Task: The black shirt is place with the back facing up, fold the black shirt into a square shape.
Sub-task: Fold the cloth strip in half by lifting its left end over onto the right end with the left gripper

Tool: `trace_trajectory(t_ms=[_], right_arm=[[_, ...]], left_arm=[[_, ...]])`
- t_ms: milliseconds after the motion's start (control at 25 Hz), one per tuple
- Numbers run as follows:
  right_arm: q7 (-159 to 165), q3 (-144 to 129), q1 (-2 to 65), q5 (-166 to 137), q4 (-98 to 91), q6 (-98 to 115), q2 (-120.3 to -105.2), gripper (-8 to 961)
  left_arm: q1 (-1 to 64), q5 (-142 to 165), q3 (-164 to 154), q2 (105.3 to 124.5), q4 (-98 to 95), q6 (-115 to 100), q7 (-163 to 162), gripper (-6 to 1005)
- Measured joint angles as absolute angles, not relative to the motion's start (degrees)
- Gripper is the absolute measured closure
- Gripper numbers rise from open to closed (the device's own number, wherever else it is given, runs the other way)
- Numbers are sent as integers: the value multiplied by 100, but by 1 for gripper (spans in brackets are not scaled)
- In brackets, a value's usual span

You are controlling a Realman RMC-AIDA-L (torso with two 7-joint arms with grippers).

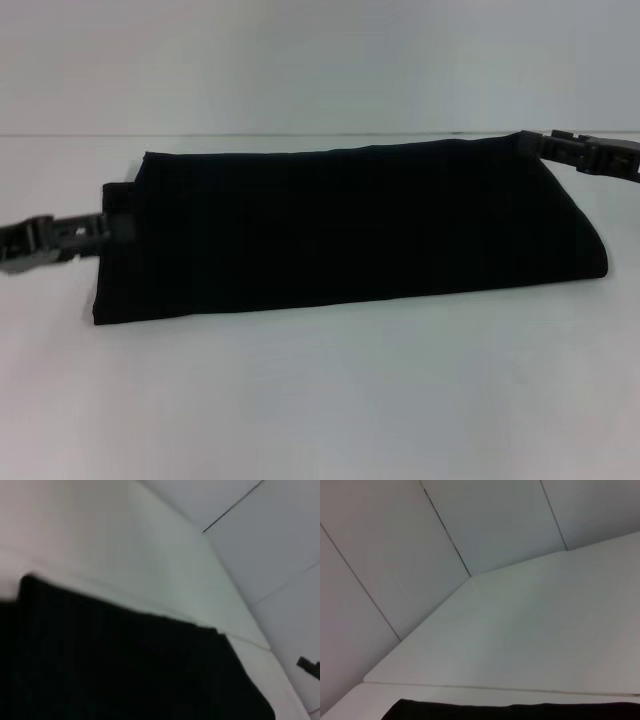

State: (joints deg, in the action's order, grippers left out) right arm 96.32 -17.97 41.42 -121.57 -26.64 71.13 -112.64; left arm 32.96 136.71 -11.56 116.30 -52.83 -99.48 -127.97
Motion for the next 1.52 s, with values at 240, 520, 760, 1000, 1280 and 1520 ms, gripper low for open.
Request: trace_trajectory(t_ms=[240, 520, 760, 1000, 1280, 1520], right_arm=[[9652, -1857, 4280, -12156, -2663, 7051, -11283, 209], [9674, -2001, 4426, -12160, -2655, 6888, -11320, 209], [9676, -2030, 4523, -12152, -2655, 6893, -11292, 209], [9677, -2065, 4590, -12146, -2660, 6869, -11318, 209], [9617, -2066, 4646, -12146, -2658, 6764, -11438, 210], [9606, -2065, 4651, -12146, -2654, 6632, -11457, 210]], left_arm=[[3293, 14255, -1023, 11583, -5280, -10134, -14010, 93], [3448, 14399, -994, 11506, -4623, -9881, -15118, 93], [3463, 14369, -915, 11496, -4288, -9497, -16226, 94], [3493, 14354, -855, 11482, -4222, -9246, -16793, 97], [3472, 14394, -812, 11485, -3891, -8820, -17044, 99], [3417, 14642, -806, 11498, -3552, -8455, -17050, 99]])
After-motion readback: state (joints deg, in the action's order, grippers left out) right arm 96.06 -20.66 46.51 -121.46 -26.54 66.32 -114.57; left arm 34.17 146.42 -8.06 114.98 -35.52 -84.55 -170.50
